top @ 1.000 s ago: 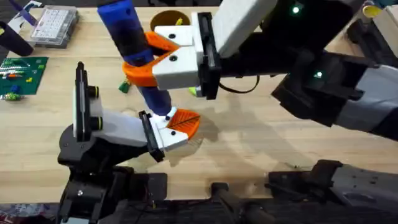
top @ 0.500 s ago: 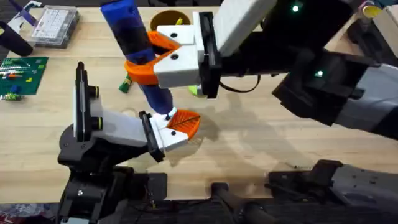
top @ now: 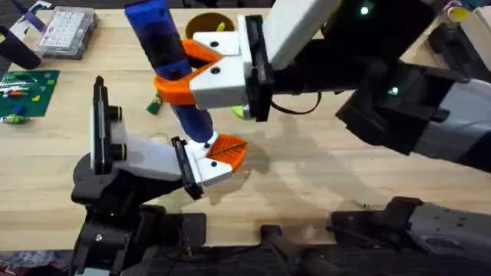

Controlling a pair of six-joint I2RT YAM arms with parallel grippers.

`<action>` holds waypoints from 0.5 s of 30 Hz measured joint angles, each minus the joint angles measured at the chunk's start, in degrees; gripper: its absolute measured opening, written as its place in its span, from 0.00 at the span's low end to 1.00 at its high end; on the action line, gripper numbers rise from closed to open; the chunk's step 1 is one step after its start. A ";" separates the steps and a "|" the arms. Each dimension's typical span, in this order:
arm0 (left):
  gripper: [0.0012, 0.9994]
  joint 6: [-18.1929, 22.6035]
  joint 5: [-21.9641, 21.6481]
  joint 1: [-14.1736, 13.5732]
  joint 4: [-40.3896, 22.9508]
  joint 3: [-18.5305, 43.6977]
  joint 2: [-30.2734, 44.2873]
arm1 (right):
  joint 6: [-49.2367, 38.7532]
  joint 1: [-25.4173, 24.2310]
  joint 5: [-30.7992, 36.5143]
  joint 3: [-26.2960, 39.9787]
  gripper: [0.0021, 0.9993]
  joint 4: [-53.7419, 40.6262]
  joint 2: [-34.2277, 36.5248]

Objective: Pick up the gripper from the table and insert it into the empty holder that is missing its gripper. Then pick up a screw, insert it into the mounting hole, and use the screwdriver to tighten it. Finally, clean up the table by picking up the vegetable and placing it into the bucket.

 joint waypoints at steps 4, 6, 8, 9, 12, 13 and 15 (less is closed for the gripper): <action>0.01 -0.02 0.02 0.00 -0.02 0.00 0.00 | 0.39 0.00 -0.35 0.00 0.02 -0.11 0.00; 0.01 0.00 0.02 0.00 0.00 0.00 0.00 | 0.39 0.00 -0.38 0.00 0.02 -0.14 0.00; 0.01 -0.01 0.03 0.00 -0.01 0.00 0.00 | 0.39 0.00 -0.42 0.00 0.02 -0.32 0.00; 0.01 0.01 0.02 -0.02 0.00 0.00 0.00 | 0.38 0.00 -0.47 0.00 0.02 -0.32 0.00; 0.01 0.01 0.03 -0.02 0.01 0.00 0.00 | 0.39 0.00 -0.54 0.00 0.02 -0.38 0.00; 0.01 0.01 0.02 -0.02 0.00 0.00 0.00 | 0.39 0.00 -0.54 0.00 0.02 -0.43 0.00; 0.01 -0.02 0.04 -0.02 -0.02 0.00 0.00 | 0.40 0.00 -0.52 0.00 0.02 -0.75 0.00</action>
